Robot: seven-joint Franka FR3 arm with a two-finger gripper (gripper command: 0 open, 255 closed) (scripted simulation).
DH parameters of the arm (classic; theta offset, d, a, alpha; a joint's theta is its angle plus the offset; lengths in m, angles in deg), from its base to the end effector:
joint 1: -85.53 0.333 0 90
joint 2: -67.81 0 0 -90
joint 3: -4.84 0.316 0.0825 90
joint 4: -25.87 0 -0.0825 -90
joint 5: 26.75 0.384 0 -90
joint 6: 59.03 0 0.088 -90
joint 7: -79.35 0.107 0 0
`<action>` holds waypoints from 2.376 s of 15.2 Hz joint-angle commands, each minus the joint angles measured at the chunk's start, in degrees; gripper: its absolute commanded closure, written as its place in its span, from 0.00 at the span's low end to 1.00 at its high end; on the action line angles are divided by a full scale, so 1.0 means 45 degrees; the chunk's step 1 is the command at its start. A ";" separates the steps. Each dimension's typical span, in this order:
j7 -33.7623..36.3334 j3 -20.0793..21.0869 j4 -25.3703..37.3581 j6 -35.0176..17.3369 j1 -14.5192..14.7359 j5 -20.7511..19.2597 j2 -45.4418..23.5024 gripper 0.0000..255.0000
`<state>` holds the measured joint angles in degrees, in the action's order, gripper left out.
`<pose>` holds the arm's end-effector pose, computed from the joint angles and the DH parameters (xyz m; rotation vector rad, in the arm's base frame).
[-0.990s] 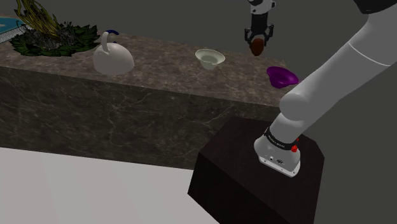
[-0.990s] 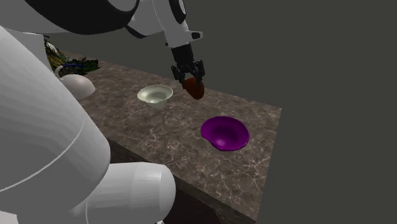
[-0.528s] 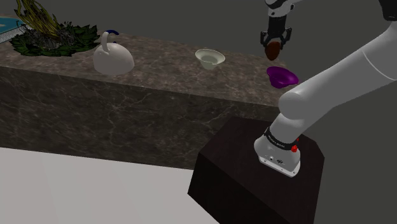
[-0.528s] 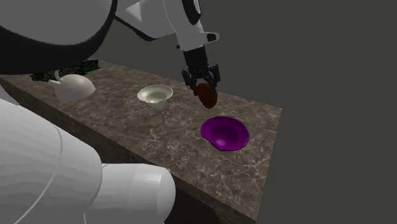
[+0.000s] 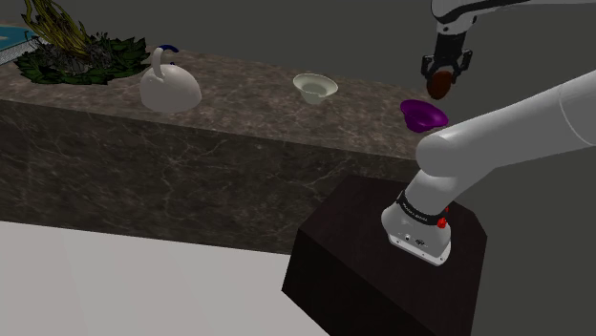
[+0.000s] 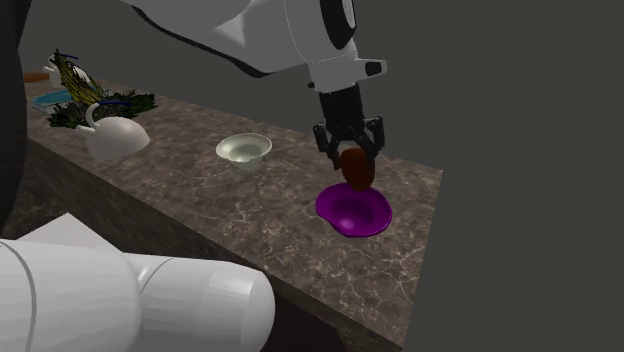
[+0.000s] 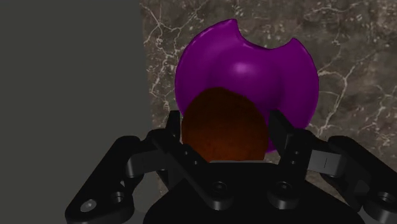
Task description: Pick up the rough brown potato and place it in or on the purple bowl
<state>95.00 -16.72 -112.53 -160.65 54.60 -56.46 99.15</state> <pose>0.1927 -0.3397 0.4848 2.5209 -1.3614 -0.2812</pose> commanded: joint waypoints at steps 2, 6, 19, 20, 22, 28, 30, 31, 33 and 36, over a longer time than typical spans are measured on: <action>-0.0058 -0.0188 -0.0463 -0.0346 -0.0144 -0.0226 0.0171 1.00; 0.0145 -0.0357 -0.0997 -0.1037 -0.0176 -0.0379 -0.0009 1.00; 0.0582 -0.0737 -0.1989 -0.2563 -0.0238 -0.0731 -0.0590 1.00; 0.0582 -0.0737 -0.1989 -0.2563 -0.0238 -0.0731 -0.0590 1.00; 0.0582 -0.0737 -0.1989 -0.2563 -0.0238 -0.0731 -0.0590 1.00; 0.0582 -0.0737 -0.1989 -0.2563 -0.0238 -0.0730 -0.0590 0.00; 0.0510 -0.0382 -0.1405 -0.1651 -0.0077 -0.0398 -0.0312 0.00; 0.0477 -0.0213 -0.1088 -0.1210 0.0002 -0.0240 -0.0211 0.00; 0.0450 -0.0078 -0.0828 -0.0870 0.0057 -0.0117 -0.0149 0.00; 0.0450 -0.0077 -0.0828 -0.0870 0.0057 -0.0116 -0.0149 0.00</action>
<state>97.01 -17.12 -116.33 -164.71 54.83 -57.04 98.45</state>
